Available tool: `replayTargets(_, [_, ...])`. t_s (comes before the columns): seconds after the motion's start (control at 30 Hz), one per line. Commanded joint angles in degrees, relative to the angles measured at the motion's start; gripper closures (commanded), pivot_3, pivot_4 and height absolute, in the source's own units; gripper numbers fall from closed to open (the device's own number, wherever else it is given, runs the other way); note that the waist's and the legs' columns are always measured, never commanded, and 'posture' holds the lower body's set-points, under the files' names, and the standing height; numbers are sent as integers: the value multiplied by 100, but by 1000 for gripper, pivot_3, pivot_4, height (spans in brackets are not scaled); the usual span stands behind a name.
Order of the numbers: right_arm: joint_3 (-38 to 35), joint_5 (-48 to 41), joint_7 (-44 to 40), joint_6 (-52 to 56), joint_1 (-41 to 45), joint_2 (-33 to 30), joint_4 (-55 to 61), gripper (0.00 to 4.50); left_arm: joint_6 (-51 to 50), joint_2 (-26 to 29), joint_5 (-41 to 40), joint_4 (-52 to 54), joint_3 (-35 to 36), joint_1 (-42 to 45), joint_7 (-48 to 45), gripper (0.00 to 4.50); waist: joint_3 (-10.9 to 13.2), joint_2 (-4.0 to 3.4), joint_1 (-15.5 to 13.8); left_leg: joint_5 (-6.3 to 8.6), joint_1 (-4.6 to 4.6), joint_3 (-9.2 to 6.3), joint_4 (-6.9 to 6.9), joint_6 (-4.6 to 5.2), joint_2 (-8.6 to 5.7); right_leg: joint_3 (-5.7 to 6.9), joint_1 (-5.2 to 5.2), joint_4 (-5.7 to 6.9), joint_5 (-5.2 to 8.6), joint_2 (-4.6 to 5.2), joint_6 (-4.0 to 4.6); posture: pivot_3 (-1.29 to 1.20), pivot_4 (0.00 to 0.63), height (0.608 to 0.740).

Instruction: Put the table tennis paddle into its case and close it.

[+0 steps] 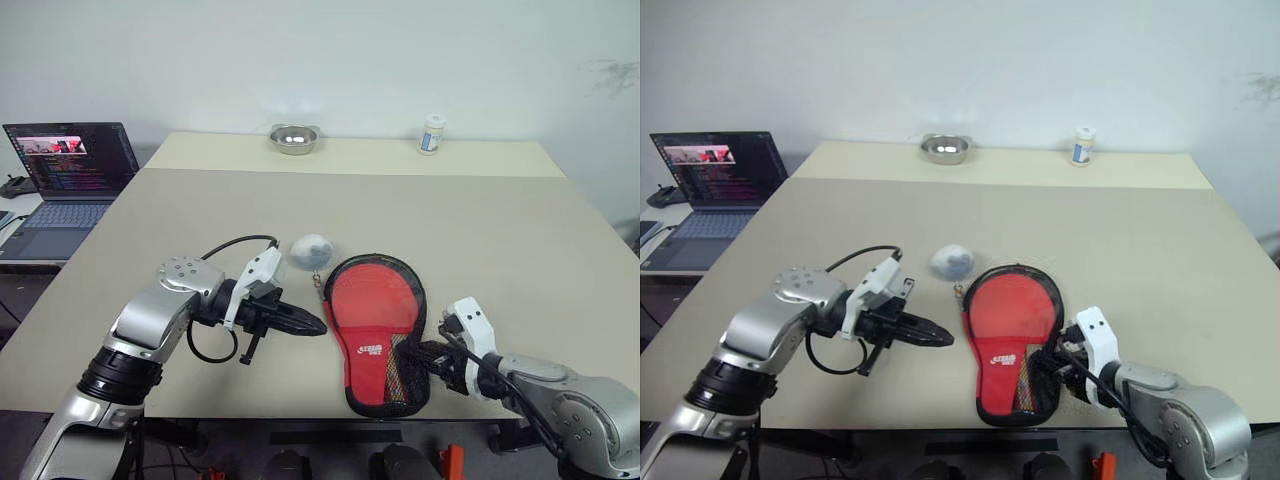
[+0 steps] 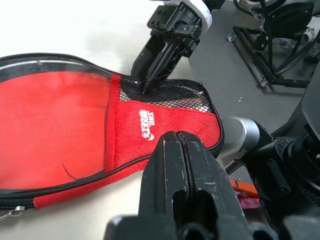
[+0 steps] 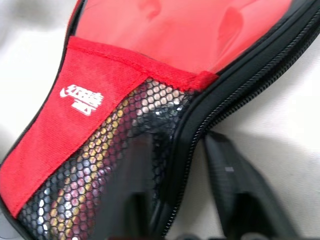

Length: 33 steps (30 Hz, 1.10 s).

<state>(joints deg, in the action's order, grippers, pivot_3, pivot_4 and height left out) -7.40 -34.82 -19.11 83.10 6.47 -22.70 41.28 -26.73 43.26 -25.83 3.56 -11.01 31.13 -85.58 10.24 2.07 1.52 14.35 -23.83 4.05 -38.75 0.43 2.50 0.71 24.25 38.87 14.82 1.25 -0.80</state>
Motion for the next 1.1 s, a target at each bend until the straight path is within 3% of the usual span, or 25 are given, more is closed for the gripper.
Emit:
replayTargets(0.03, [-228, -139, -481, -336, 263, -798, 293, 1446, 92, -45, -4, 43, 96, 68, 87, 4500, 1, -1, 0, 0, 0, 1, 0, 0, -4, -1, 0, 0, 0, 0, 0, 0, 150, 740])
replayTargets(0.17, [-455, -377, -1012, -781, 900, -1406, 136, 32, 51, -38, -31, 30, 283, 21, 326, 4500, 2, -2, -2, 0, 0, 2, -2, 1, -5, -2, -2, -2, 0, 0, -1, 0, 150, 740])
replayTargets(0.27, [-334, -435, -1190, -1163, 1357, -1424, -103, 32, 18, -6, -54, -63, 441, 34, 520, 4500, 2, -2, 22, 0, 4, 0, -1, 1, 7, -2, -1, -1, 0, -2, -1, 0, 150, 740])
replayTargets(0.57, [1564, 494, -1350, -2843, 1944, -487, -1768, 32, -516, 139, -115, -70, 861, 121, 1122, 4500, 3, -2, 16, 0, -3, -7, 3, 1, 8, 5, 4, 0, 4, -14, 6, 0, 150, 740])
replayTargets(0.67, [1875, 832, -1498, -3378, 1988, -344, -2341, 0, -619, 115, -152, 3, 994, 75, 1351, 3922, 3, -2, 14, 0, -3, 0, -1, 1, -3, 0, 2, 0, 2, -11, 4, 0, 150, 740])
replayTargets(0.83, [2128, 1254, -1632, -3957, 1946, -283, -2926, 0, -626, -80, -79, -149, 1178, 189, 1941, 2174, 3, -2, -2, 0, -4, 0, -3, 0, -4, 0, 2, 0, 1, -7, 3, 0, 150, 740])
replayTargets(1.03, [2113, 1466, -1572, -4098, 1836, -135, -3114, 0, -56, -344, 620, -1071, 962, 622, 2610, 56, 3, -2, -2, -1, 2, -1, -3, 0, 4, 1, 1, 8, 0, -5, 4, 0, 150, 740])
replayTargets(1.1, [2114, 1515, -1541, -4106, 1822, -83, -3126, 0, 110, -470, 779, -1461, 861, 843, 2648, 13, 2, -2, -3, -1, 2, -1, -3, 0, 7, 2, 2, 8, 0, -5, 4, 0, 150, 740])
